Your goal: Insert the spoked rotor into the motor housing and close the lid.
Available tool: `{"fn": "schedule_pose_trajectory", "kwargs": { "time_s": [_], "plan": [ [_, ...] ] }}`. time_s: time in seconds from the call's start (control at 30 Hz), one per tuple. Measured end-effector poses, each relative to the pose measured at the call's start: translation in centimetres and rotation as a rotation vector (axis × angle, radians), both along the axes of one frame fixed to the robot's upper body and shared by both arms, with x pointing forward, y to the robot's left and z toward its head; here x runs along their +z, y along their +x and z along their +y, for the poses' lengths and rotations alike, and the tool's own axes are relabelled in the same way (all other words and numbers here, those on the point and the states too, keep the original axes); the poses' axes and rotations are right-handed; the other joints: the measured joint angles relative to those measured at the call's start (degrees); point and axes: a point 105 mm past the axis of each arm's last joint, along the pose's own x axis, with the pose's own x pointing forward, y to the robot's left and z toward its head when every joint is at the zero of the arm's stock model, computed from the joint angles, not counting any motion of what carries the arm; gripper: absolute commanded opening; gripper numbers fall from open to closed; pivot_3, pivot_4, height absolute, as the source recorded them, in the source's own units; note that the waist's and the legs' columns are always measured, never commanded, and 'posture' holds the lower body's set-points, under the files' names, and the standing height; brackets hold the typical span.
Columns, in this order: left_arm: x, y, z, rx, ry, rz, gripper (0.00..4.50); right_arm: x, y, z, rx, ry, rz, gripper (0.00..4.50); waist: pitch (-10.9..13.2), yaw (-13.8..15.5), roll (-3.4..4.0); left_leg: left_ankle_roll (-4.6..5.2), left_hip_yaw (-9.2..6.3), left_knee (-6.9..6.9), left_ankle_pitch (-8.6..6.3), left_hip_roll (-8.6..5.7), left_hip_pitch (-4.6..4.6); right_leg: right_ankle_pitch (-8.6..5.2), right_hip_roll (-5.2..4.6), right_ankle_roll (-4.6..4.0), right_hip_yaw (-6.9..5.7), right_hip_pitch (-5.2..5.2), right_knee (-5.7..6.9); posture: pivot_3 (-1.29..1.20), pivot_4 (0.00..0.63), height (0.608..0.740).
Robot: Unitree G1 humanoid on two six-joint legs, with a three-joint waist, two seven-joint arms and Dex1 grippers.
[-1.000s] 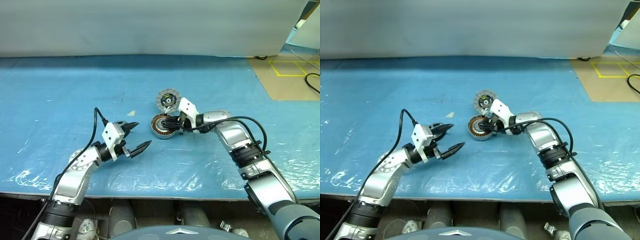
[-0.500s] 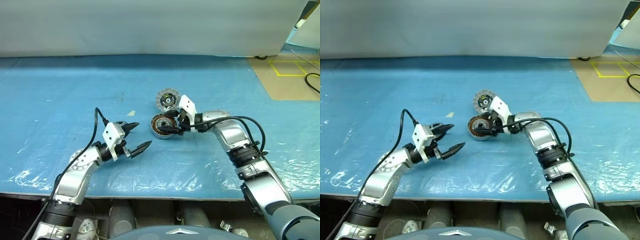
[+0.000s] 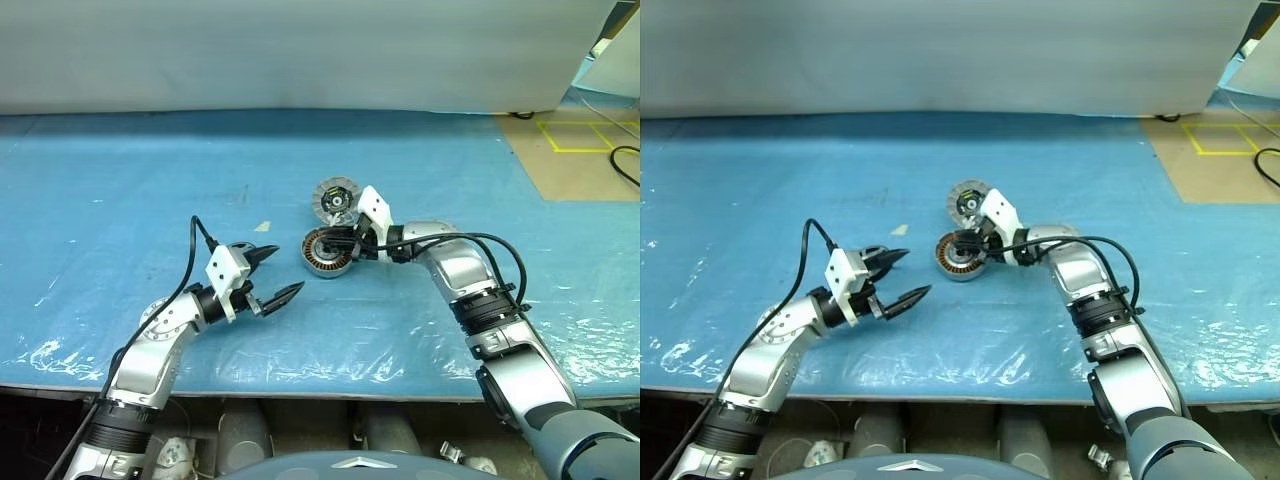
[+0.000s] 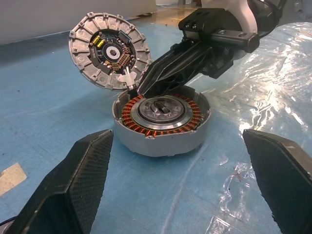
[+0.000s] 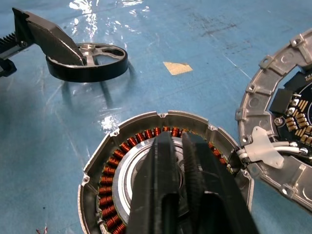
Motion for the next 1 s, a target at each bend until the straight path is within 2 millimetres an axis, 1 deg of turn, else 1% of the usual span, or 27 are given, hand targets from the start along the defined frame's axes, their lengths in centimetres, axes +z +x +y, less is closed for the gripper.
{"fn": "schedule_pose_trajectory", "kwargs": {
  "time_s": [0.3, 0.53, 0.7, 1.0],
  "plan": [
    [-0.2, 0.1, 0.0, 0.002, 0.001, 0.006, 4.50, -0.4, 0.2, -0.2, -0.014, -0.024, 0.003, 0.02, 0.00, 0.00, 0.00, 0.00, 0.00, 0.00, 0.00, 0.00, 0.00, 0.00, 0.00, 0.00, 0.00, 0.00, 0.00, 0.00, 0.150, 0.740],
    [-0.2, 0.2, 0.0, 0.002, 0.007, 0.003, 4.50, -0.8, 0.0, 0.1, -0.004, -0.046, 0.003, 0.02, 0.00, -0.02, 0.00, 0.00, 0.00, 0.00, 0.00, 0.00, 0.02, 0.00, 0.00, 0.00, 0.00, 0.00, 0.00, 0.00, 0.150, 0.740],
    [-0.2, 0.2, 0.0, 0.002, 0.009, 0.003, 4.50, -0.9, -0.2, 0.8, 0.011, -0.042, 0.004, 0.02, 0.00, -0.08, 0.00, 0.00, 0.00, 0.00, 0.00, 0.00, 0.01, 0.00, 0.00, 0.00, 0.00, 0.00, 0.00, 0.00, 0.150, 0.740],
    [-0.2, 0.2, 0.0, 0.003, 0.012, 0.004, 4.50, -1.3, -0.2, 0.9, 0.035, -0.120, -0.046, 0.02, 0.00, -0.07, 0.00, 0.00, 0.00, 0.00, -0.01, -0.01, 0.29, 0.00, 0.00, 0.00, 0.01, 0.23, 0.02, 0.00, 0.150, 0.740]
  ]
}}
